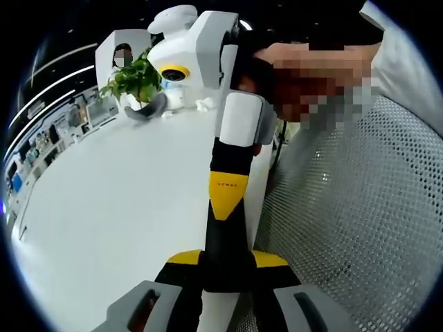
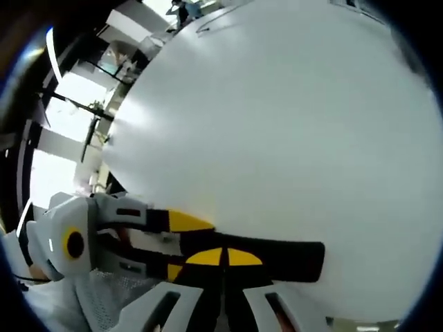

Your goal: Press the specified remote control buttons in sequence, fully releasing each button before pressing the next.

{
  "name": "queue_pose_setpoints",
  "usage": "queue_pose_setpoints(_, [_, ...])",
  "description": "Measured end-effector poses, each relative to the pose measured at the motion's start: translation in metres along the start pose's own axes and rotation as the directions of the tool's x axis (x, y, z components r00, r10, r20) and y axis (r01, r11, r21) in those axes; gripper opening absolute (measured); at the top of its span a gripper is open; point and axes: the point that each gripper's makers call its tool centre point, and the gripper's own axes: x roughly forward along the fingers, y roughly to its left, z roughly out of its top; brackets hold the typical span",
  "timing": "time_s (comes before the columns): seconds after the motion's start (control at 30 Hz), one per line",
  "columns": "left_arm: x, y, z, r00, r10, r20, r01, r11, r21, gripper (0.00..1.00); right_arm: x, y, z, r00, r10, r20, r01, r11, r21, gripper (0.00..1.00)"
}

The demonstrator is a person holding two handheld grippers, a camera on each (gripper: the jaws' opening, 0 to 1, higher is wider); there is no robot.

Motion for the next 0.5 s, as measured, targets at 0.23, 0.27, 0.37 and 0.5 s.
queue_pose_setpoints(0.23, [-0.0001, -0.0002, 0.0001, 1.0, -0.001, 0.002, 0.001, 1.0, -0.001, 0.25, 0.0054, -0.0003, -0.006, 0.999, -0.033, -0.041, 0.031, 0.998, -0.058, 0.0])
queue_pose_setpoints(0.27, [-0.0002, -0.0002, 0.0001, 1.0, -0.001, 0.003, 0.001, 1.0, -0.002, 0.25, 0.0048, -0.001, -0.0058, 0.999, -0.033, -0.04, 0.03, 0.998, -0.059, 0.0])
queue_pose_setpoints(0.37, [-0.0001, 0.0, 0.0002, 1.0, -0.001, 0.005, 0.001, 1.0, -0.003, 0.25, 0.0048, -0.0021, -0.0055, 0.999, -0.032, -0.039, 0.03, 0.998, -0.055, 0.0])
queue_pose_setpoints(0.5, [0.0001, 0.0002, 0.0, 1.0, 0.0, 0.006, 0.0, 1.0, -0.006, 0.25, 0.0048, -0.0019, -0.0058, 0.999, -0.03, -0.038, 0.028, 0.998, -0.051, 0.0])
